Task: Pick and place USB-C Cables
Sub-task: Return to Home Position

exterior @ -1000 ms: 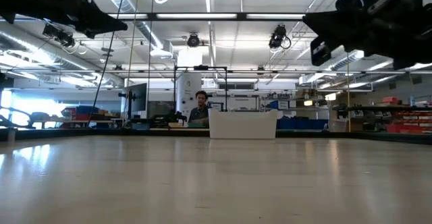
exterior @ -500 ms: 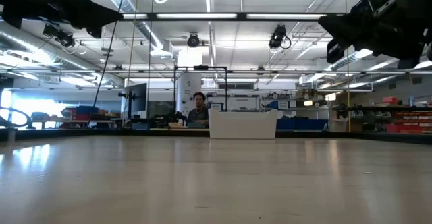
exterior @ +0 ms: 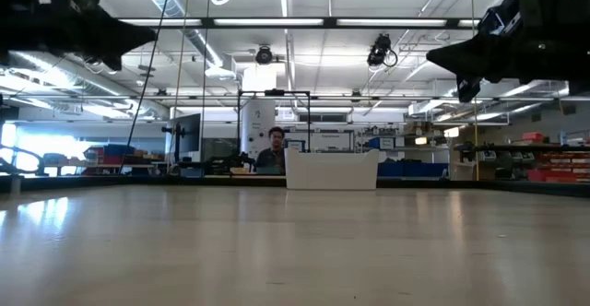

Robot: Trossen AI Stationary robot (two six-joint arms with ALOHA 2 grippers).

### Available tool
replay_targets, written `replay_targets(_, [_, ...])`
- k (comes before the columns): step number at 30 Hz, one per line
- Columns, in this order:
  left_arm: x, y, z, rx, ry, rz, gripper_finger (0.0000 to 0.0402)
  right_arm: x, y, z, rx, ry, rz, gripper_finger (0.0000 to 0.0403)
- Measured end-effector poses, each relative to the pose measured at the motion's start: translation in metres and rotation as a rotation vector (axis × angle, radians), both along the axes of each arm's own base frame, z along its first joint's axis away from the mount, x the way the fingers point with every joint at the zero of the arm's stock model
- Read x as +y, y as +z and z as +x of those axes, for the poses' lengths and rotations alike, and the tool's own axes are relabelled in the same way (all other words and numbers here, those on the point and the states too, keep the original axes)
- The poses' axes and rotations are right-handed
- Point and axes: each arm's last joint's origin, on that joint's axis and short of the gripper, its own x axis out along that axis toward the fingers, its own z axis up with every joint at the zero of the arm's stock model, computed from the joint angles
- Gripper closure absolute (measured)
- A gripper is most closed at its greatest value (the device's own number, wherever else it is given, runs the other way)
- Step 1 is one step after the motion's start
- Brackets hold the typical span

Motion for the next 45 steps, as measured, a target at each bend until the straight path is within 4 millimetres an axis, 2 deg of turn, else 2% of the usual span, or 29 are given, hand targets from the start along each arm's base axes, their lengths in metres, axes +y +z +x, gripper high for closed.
replay_targets(4, [0.002,-0.024,0.01,-0.148,-0.053,-0.002,0.04,0.007,0.0,0.003,-0.002,-0.033,-0.019,0.0403])
replay_targets(10, [-0.011,-0.023,0.019,-0.167,-0.094,-0.007,0.04,0.019,-0.001,0.007,0.007,-0.088,0.0,0.0403])
replay_targets(17, [-0.03,-0.033,0.028,-0.061,0.007,0.006,0.0401,0.031,-0.005,0.008,0.025,-0.253,0.101,0.0403])
replay_targets(20, [-0.036,-0.037,0.029,-0.019,0.019,-0.007,0.0399,0.041,-0.003,0.008,0.013,-0.203,0.092,0.0403])
replay_targets(24, [-0.041,-0.038,0.029,-0.01,0.027,-0.019,0.0395,0.047,0.012,0.002,-0.097,-0.145,0.055,0.0403])
replay_targets(27, [-0.042,-0.038,0.029,-0.001,0.049,0.009,0.0397,0.047,0.015,-0.004,-0.113,-0.116,0.014,0.0403])
replay_targets(37, [-0.042,-0.038,0.029,0.001,0.056,0.015,0.0389,0.039,0.004,-0.024,-0.02,-0.175,-0.027,0.0403])
replay_targets(41, [-0.042,-0.039,0.029,0.006,0.055,0.013,0.0392,0.038,-0.007,-0.024,0.068,-0.191,-0.033,0.0403])
replay_targets(45, [-0.043,-0.042,0.03,0.032,0.029,-0.013,0.0398,0.039,-0.009,-0.022,0.089,-0.163,-0.059,0.0403])
